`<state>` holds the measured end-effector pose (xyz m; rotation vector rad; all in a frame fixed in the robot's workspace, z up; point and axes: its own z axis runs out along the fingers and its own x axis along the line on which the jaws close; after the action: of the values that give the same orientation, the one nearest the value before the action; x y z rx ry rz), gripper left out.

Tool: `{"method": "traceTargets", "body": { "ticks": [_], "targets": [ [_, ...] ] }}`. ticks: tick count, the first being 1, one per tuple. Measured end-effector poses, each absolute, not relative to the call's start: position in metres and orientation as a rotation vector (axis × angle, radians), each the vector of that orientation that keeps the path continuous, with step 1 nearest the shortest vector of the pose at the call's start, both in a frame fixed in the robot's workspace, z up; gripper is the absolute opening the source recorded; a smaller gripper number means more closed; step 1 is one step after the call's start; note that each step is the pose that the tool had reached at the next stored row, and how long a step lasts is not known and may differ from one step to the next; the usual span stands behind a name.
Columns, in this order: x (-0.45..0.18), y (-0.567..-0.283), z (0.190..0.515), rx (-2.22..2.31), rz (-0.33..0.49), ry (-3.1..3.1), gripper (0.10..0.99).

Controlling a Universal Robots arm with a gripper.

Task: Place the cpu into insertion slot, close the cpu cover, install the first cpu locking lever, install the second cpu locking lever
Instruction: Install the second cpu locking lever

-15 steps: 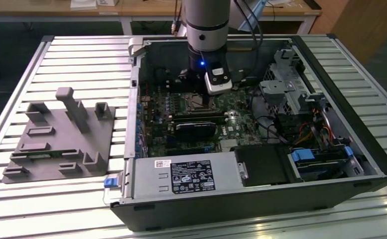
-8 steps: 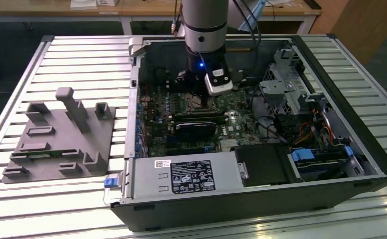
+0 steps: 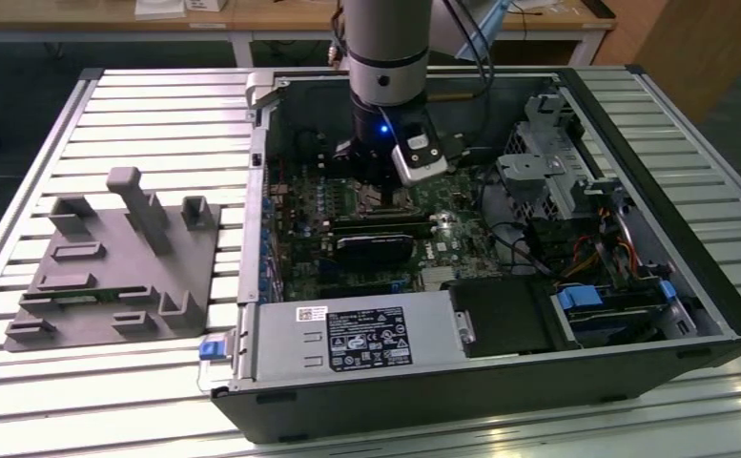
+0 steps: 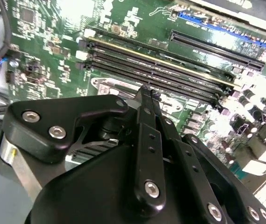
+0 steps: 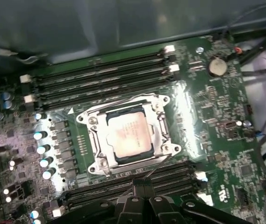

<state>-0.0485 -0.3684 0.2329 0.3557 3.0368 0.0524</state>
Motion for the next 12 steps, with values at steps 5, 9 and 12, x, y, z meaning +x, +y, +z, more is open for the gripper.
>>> {"method": "traceTargets", "body": {
  "ticks": [5, 9, 12],
  "targets": [
    [-0.056, -0.369, 0.228, 0.312, 0.077, 3.043, 0.106],
    [-0.061, -0.371, 0.225, 0.287, 0.087, 3.047, 0.106],
    [-0.063, -0.373, 0.223, 0.273, 0.098, 3.048, 0.106]
  ]
}}
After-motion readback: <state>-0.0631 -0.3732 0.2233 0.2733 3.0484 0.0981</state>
